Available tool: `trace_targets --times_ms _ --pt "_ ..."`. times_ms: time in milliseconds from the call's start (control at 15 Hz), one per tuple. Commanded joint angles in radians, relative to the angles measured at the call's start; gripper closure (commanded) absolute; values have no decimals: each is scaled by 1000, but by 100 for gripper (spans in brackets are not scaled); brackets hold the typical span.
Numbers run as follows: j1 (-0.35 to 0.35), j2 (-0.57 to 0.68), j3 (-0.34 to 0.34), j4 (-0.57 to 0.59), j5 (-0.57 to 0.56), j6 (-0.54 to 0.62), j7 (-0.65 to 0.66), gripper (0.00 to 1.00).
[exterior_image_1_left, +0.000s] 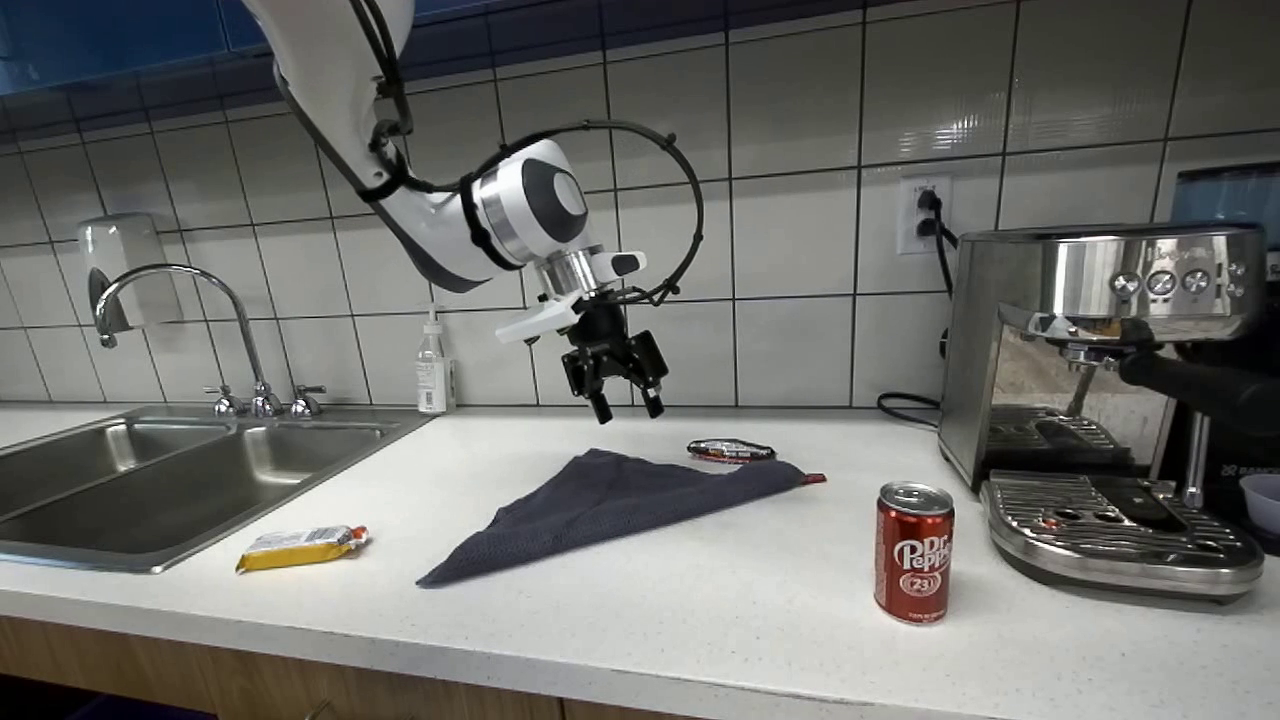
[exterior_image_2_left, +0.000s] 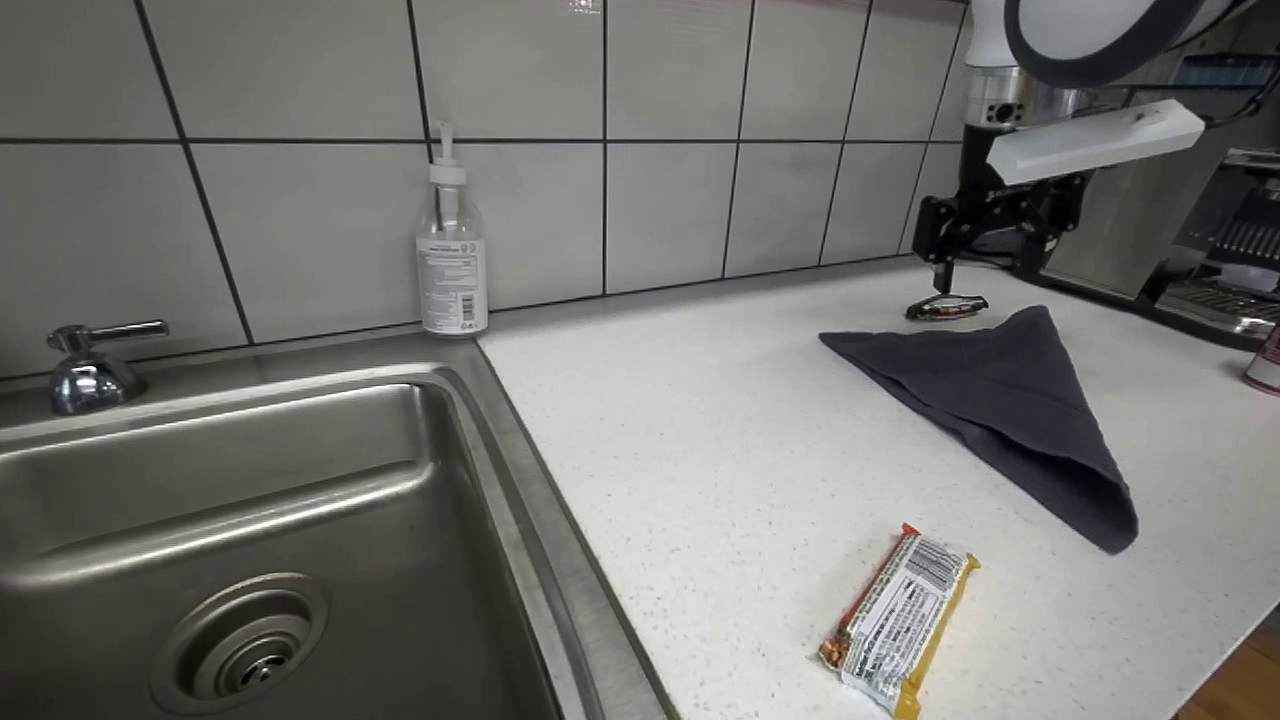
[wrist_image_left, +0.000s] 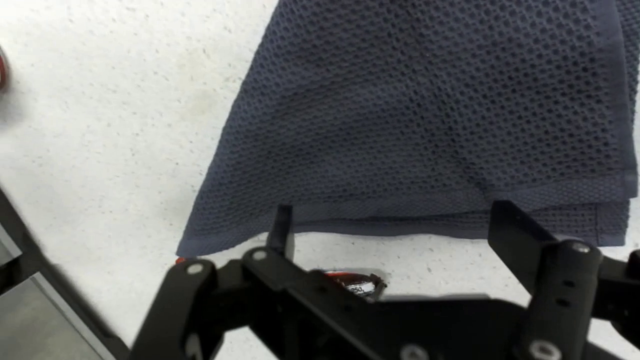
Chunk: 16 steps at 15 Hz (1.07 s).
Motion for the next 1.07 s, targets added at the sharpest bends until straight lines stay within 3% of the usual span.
trace_targets --times_ms 0,333,400,1000 --pt "-61 -51 15 -48 75 -10 -71 0" --pt "-121 -83 21 -77 154 -30 -206 0" --pt "-97 -22 5 -32 124 -6 -128 0" --pt "-98 -17 6 -34 126 -5 -137 0"
